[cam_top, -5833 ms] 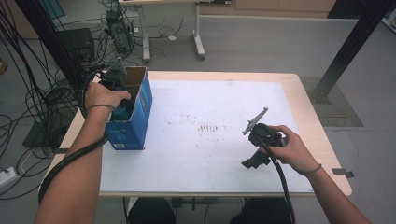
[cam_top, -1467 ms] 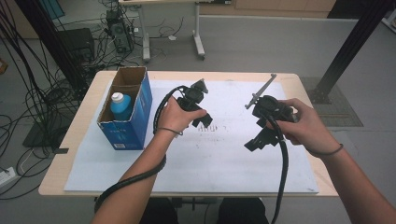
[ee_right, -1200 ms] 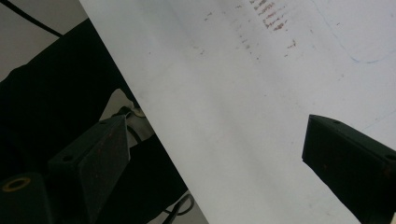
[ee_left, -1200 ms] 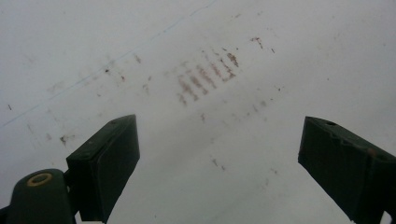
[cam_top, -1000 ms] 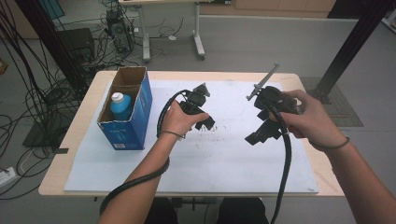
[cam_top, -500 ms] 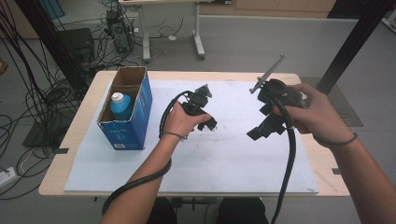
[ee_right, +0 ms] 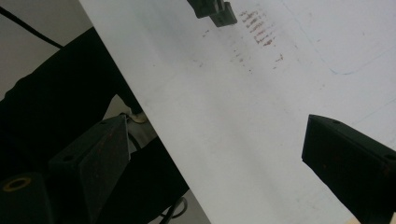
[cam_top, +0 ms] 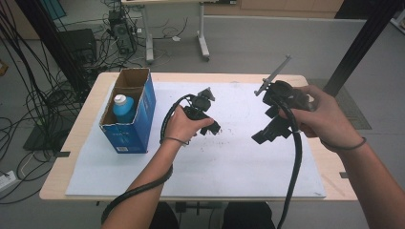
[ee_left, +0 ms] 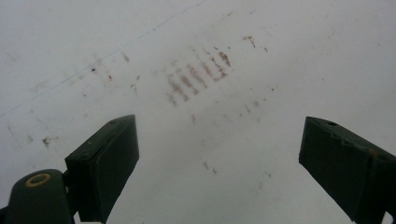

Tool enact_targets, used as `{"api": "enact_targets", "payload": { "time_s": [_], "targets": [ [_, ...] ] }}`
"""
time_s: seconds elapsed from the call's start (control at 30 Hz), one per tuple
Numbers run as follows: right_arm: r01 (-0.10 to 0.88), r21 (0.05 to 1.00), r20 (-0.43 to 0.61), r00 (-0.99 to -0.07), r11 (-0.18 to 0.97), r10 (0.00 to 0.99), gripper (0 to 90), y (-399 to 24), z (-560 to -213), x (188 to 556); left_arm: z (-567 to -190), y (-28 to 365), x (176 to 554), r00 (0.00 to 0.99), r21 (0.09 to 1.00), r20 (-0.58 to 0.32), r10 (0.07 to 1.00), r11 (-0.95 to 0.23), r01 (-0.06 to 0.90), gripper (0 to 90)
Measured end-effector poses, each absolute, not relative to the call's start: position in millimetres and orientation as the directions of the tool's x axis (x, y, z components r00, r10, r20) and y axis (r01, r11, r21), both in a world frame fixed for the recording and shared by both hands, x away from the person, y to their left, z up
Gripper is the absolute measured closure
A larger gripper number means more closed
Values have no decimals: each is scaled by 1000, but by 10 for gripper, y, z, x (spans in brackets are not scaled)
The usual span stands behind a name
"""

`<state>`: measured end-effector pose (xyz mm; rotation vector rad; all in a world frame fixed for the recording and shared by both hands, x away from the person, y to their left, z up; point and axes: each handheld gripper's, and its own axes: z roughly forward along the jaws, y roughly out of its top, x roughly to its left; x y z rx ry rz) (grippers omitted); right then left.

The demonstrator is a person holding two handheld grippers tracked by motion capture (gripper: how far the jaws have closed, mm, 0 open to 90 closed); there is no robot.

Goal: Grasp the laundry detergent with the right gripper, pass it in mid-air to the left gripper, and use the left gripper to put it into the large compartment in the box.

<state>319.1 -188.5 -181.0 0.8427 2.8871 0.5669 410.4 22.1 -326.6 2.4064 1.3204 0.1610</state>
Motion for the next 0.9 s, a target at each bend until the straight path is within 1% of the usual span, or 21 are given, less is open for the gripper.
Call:
{"api": "enact_targets", "payload": {
  "time_s": [0.73, 0.8, 0.9],
  "targets": [
    [493, 374, 28, -852, 786, 522, 76, -1845, -1820, 3225, -3295, 264, 4138, 535, 375, -89, 840, -469, 800, 126],
    [494, 373, 28, -852, 786, 522, 76, -1845, -1820, 3232, -3306, 255, 4142, 535, 373, -79, 841, -473, 798, 126],
    [493, 376, 30, -852, 784, 522, 76, -1853, -1825, 3243, -3315, 243, 4152, 533, 370, -95, 841, -467, 803, 126]
  ]
}}
